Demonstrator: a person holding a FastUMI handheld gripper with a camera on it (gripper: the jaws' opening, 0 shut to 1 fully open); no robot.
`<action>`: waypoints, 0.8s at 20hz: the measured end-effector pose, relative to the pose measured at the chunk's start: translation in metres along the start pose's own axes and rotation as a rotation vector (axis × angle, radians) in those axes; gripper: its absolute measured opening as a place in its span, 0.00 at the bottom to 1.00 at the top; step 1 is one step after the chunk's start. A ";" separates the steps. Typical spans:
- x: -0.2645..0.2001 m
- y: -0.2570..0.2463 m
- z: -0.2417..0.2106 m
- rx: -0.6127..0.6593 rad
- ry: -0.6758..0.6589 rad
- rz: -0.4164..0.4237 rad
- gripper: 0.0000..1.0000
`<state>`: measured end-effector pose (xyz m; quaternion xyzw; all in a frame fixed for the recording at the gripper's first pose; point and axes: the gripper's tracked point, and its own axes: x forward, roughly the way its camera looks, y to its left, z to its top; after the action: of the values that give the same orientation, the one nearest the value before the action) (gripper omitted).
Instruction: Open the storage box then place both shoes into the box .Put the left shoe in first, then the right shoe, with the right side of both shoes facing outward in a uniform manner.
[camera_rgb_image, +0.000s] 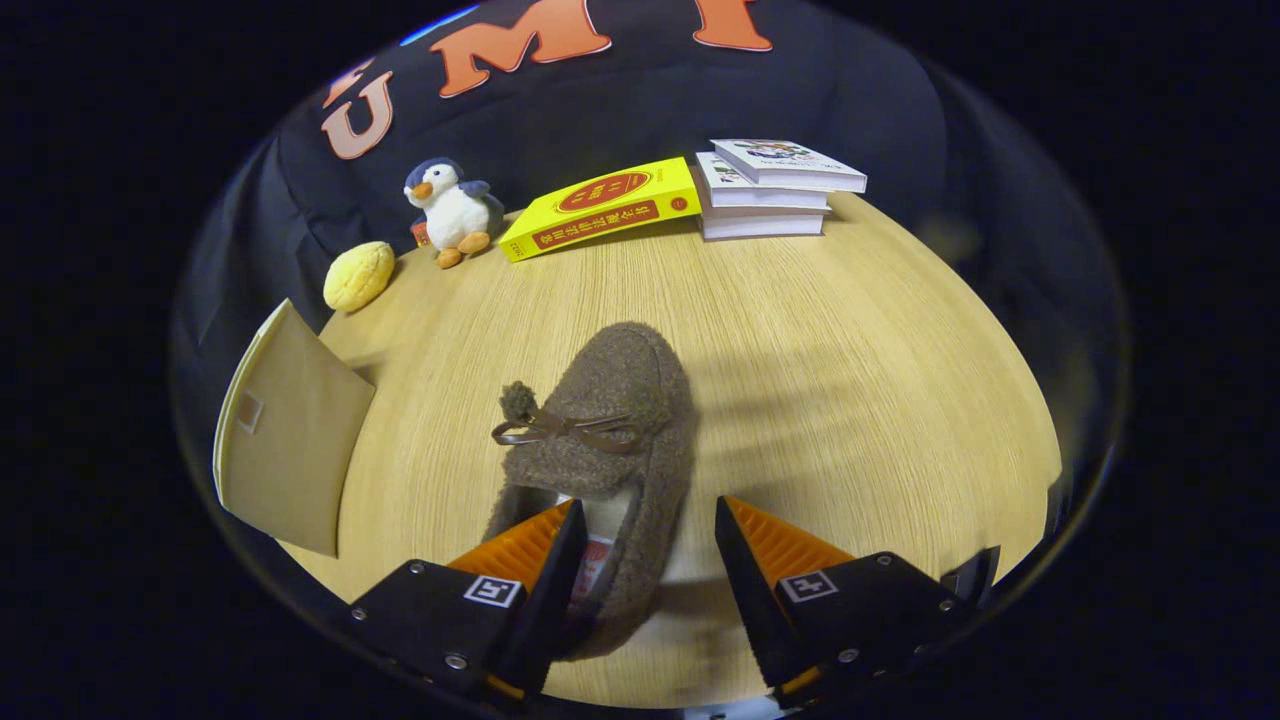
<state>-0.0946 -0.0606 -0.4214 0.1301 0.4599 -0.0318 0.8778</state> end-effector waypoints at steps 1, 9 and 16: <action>0.005 -0.001 0.003 -0.008 -0.014 -0.003 0.74; 0.027 -0.004 0.018 -0.014 -0.092 -0.066 0.32; 0.000 0.005 0.036 0.110 -0.117 -0.111 0.07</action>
<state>-0.0651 -0.0651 -0.4013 0.1503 0.4119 -0.1130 0.8916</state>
